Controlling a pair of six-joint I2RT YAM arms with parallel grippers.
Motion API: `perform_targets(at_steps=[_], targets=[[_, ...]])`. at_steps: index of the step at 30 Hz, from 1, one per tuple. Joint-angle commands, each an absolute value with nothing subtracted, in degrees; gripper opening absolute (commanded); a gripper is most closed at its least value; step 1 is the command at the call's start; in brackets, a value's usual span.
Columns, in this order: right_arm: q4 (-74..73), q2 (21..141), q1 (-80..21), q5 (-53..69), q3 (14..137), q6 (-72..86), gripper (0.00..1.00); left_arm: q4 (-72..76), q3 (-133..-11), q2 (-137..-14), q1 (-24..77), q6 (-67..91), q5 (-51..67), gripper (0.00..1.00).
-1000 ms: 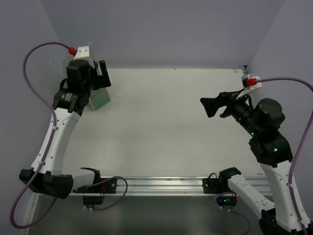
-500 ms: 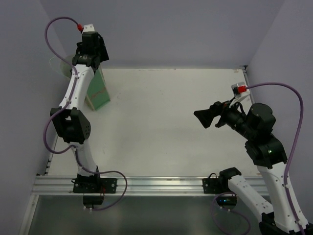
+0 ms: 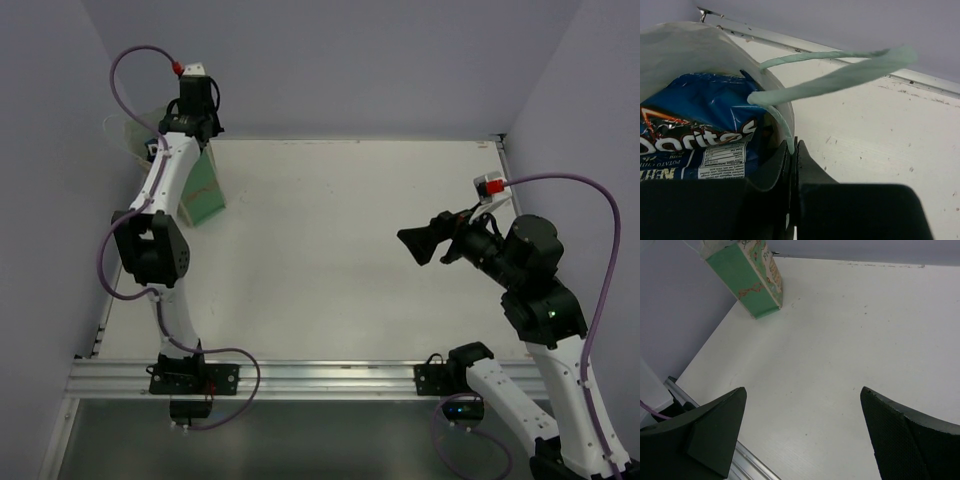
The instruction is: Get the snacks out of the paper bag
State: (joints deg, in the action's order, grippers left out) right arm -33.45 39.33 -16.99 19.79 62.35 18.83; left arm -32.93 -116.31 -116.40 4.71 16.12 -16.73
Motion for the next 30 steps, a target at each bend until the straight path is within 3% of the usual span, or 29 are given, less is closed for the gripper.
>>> perform_targets(at_steps=[1,17,20,21,27,30], targets=[[-33.22,39.29,-17.23,18.72,62.23,17.93,0.99,-38.31,-114.78,-111.98,6.76,16.09,-13.98,0.00],[-34.19,35.95,-17.23,15.91,60.91,16.08,0.99,-48.25,-101.43,-94.58,31.19,29.61,-10.20,0.03],[-34.28,35.77,-17.23,15.91,60.82,16.00,0.99,-48.16,-100.90,-93.78,33.57,30.41,-8.97,0.22],[-34.28,35.60,-17.31,15.91,60.73,16.08,0.99,-48.16,-100.99,-93.61,33.66,30.41,-8.62,0.38],[-34.89,35.51,-17.23,16.17,61.17,15.38,0.99,-49.48,-106.59,-92.46,33.66,29.44,-7.92,0.82],[-35.42,35.25,-17.23,15.91,61.35,14.85,0.99,-51.76,-111.69,-91.32,33.75,29.18,-5.98,0.86]])
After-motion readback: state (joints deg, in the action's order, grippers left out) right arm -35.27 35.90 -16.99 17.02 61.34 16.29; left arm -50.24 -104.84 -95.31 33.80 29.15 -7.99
